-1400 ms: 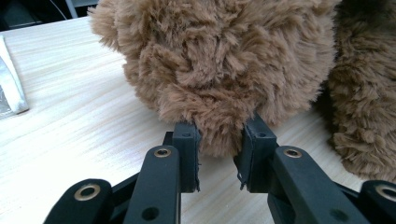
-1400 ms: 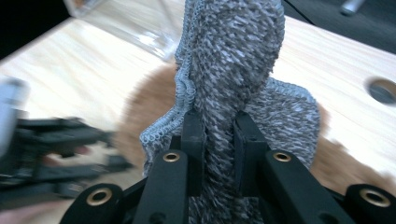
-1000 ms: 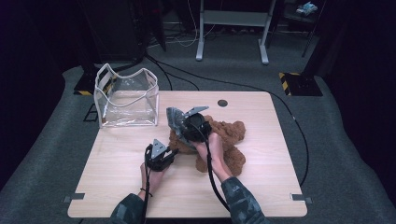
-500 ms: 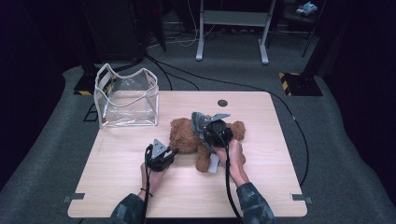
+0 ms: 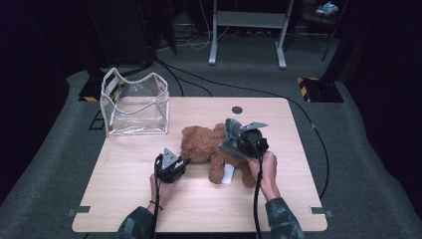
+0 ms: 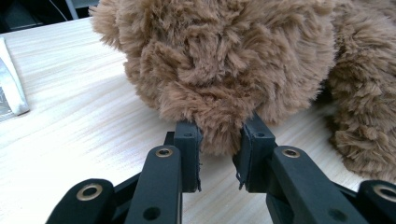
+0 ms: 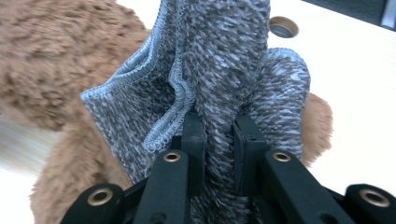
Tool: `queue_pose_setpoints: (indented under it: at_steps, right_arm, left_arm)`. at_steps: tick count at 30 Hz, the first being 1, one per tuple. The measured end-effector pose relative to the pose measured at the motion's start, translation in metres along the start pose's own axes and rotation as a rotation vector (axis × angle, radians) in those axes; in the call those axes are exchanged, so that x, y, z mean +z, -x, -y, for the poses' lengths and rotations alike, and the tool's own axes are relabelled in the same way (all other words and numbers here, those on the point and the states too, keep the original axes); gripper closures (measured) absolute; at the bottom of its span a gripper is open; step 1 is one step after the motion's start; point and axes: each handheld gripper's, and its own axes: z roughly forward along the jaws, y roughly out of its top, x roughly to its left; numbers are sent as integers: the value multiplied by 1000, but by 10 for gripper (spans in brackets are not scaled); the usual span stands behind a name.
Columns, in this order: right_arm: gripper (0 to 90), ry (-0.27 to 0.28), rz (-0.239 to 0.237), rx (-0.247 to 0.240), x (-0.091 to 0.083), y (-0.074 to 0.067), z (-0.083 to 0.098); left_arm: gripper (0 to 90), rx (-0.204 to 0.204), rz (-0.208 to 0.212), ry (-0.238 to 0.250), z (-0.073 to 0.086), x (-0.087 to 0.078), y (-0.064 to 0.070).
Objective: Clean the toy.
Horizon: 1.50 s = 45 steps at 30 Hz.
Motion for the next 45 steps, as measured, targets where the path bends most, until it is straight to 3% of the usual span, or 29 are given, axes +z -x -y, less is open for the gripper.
queue_pose_setpoints:
  at_steps: [5, 10, 16, 20, 25, 27, 31, 32, 37, 39, 45]
  right_arm:
    - [777, 2, 49, 22, -3, 14, 7]
    - [776, -12, 64, 85, 0, 33, 19]
    - [777, -44, 41, 154, 11, 46, 27]
    - [777, -66, 47, 165, 22, 53, 31]
    - [775, -133, 22, 199, 43, 62, 42]
    - [775, -155, 34, 211, 47, 65, 45]
    - [775, -148, 49, 224, 41, 68, 44]
    - [775, -95, 53, 222, 23, 69, 37]
    - [775, 12, 24, 186, -15, 57, 15]
    - [776, 57, -3, 143, -27, 47, 4]
    - [775, 123, -115, 42, -36, 6, -24]
  left_arm:
    - [726, 0, -1, 0, 0, 0, 0]
    - [727, 3, -4, 1, 0, 0, 0]
    - [728, 6, -6, 1, 0, 1, 0]
    - [729, 4, -8, 0, 0, 1, 0]
    - [730, 2, -8, 1, 0, 1, 0]
    - [730, 1, -9, 6, 0, 1, 0]
    - [729, 1, -7, 3, 0, 1, 0]
    - [726, 2, -8, 4, 0, 1, 0]
    - [709, 1, -7, 5, 0, 1, 0]
    - [710, 0, -8, 4, 0, 1, 0]
    - [709, 5, -3, -4, 0, 0, -1]
